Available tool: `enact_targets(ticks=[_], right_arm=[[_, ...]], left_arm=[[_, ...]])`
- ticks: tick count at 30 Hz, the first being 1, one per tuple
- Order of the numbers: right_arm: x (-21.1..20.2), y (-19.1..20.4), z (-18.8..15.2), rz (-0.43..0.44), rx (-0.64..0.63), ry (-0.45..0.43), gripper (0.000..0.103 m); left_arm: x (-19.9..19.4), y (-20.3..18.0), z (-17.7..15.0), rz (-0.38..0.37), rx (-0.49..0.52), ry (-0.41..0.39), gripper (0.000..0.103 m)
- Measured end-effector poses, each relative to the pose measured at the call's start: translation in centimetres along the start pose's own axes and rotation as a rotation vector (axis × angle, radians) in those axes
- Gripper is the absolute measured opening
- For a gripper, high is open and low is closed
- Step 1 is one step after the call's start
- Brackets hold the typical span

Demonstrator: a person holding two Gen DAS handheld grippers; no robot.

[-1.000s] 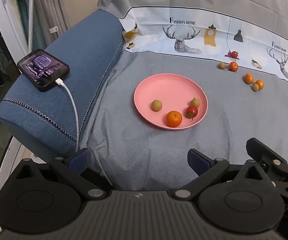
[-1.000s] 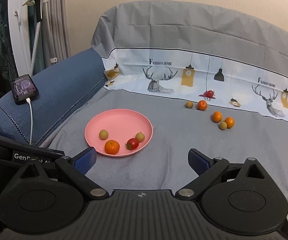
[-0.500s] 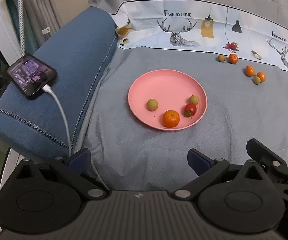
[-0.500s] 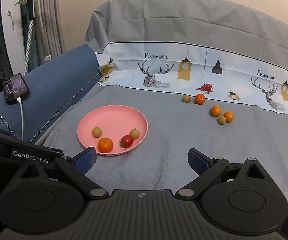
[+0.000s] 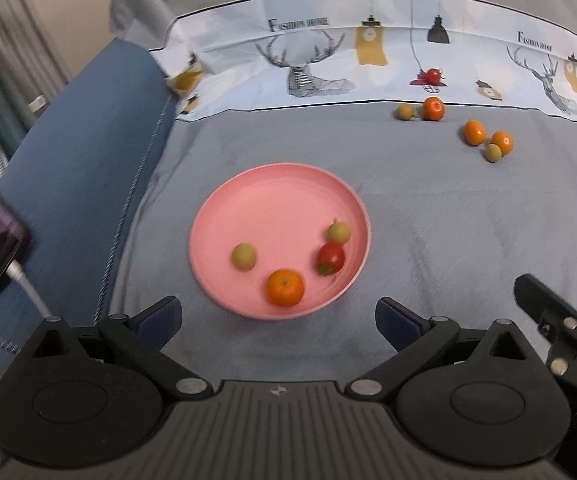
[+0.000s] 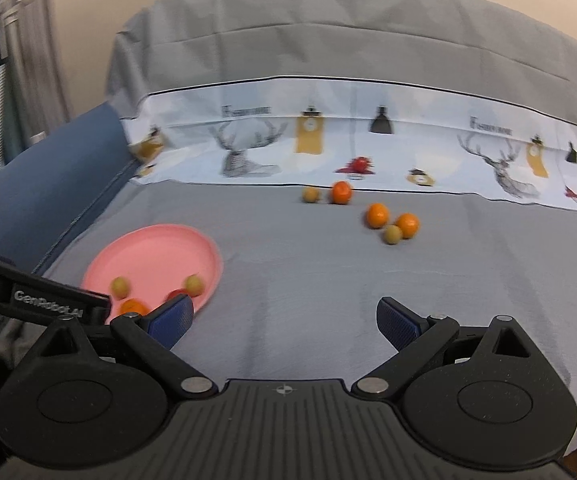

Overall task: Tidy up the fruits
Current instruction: 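Move both grippers toward the remaining oranges and fruits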

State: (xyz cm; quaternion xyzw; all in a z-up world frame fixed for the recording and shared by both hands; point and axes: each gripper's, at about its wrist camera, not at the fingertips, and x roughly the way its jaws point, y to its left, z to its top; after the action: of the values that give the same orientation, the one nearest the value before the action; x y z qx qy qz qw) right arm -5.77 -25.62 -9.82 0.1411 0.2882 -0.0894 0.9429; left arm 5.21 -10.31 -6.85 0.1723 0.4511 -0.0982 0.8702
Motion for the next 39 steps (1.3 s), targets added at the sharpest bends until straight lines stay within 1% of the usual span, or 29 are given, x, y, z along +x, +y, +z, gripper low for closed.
enact_targets(ticks=[7, 11, 18, 25, 30, 35, 39], right_arm=[[2.9, -4.2, 1.0, -0.079, 0.076, -0.001, 0.098], [4.4, -6.1, 1.6, -0.109, 0.111, -0.003, 0.098], [7.3, -8.4, 2.3, -0.137, 0.152, 0.002, 0.098], [11.4, -10.4, 2.9, -0.16, 0.193, 0.008, 0.098], [15.8, -12.2, 3.6, -0.193, 0.215, 0.0, 0.098], [21.3, -14.4, 4.4, -0.229, 0.233, 0.017, 0.098], [25.0, -15.7, 5.0, -0.243, 0.254, 0.03, 0.098]], left_arm=[[2.5, -3.1, 2.7, -0.013, 0.038, 0.023, 0.103], [3.8, -4.8, 3.9, -0.025, 0.06, 0.032, 0.103], [6.6, -7.5, 6.0, -0.036, 0.097, 0.048, 0.103], [10.3, -9.6, 8.4, -0.037, 0.119, 0.079, 0.103], [13.8, -11.4, 12.1, -0.06, 0.125, 0.079, 0.103], [18.2, -14.0, 16.5, -0.08, 0.142, 0.046, 0.103], [22.1, -15.3, 19.1, -0.054, 0.151, 0.033, 0.103]])
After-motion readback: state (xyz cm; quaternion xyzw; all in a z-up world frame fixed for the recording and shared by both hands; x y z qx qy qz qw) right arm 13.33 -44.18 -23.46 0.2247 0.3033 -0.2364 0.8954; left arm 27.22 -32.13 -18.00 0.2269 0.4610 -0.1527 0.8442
